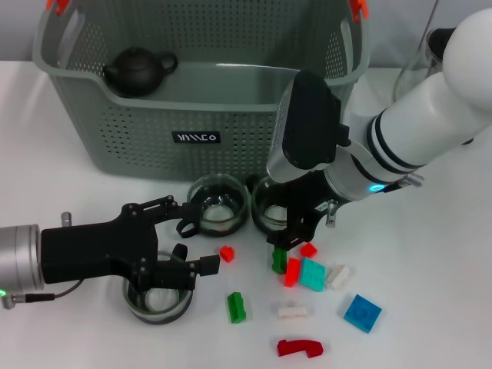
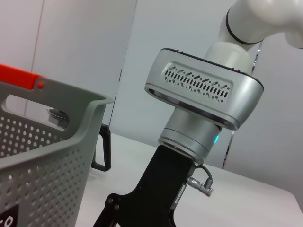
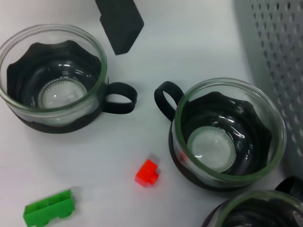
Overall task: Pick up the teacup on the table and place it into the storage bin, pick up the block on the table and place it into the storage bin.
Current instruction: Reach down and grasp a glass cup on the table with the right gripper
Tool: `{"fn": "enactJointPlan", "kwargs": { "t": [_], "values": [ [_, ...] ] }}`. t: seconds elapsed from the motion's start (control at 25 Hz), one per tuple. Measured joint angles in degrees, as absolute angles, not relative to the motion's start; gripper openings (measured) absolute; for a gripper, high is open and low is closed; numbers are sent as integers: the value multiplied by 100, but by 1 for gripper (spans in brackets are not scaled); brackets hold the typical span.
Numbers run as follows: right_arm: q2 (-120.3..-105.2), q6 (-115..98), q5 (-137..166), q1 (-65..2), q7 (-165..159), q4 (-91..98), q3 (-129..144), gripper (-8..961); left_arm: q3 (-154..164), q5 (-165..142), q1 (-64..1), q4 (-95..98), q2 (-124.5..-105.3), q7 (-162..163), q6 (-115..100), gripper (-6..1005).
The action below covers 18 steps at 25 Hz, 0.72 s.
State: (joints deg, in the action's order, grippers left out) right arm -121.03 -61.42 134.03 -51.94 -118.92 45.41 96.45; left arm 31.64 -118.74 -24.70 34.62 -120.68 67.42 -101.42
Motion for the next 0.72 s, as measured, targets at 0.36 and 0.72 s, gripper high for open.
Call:
{"fn": "enactJointPlan", "kwargs": {
  "t": [0.36, 0.72],
  "values": [
    [-12103, -6097, 13397, -5186, -11891, 4541, 9660, 622, 3164, -11874, -2454, 3463, -12067, 6741, -10142, 929],
    [-12097, -6216, 13329, -5186, -11891, 4593, 9872, 265, 3164, -11874, -2444, 3463, -12067, 6741, -10092, 928]
  ]
}}
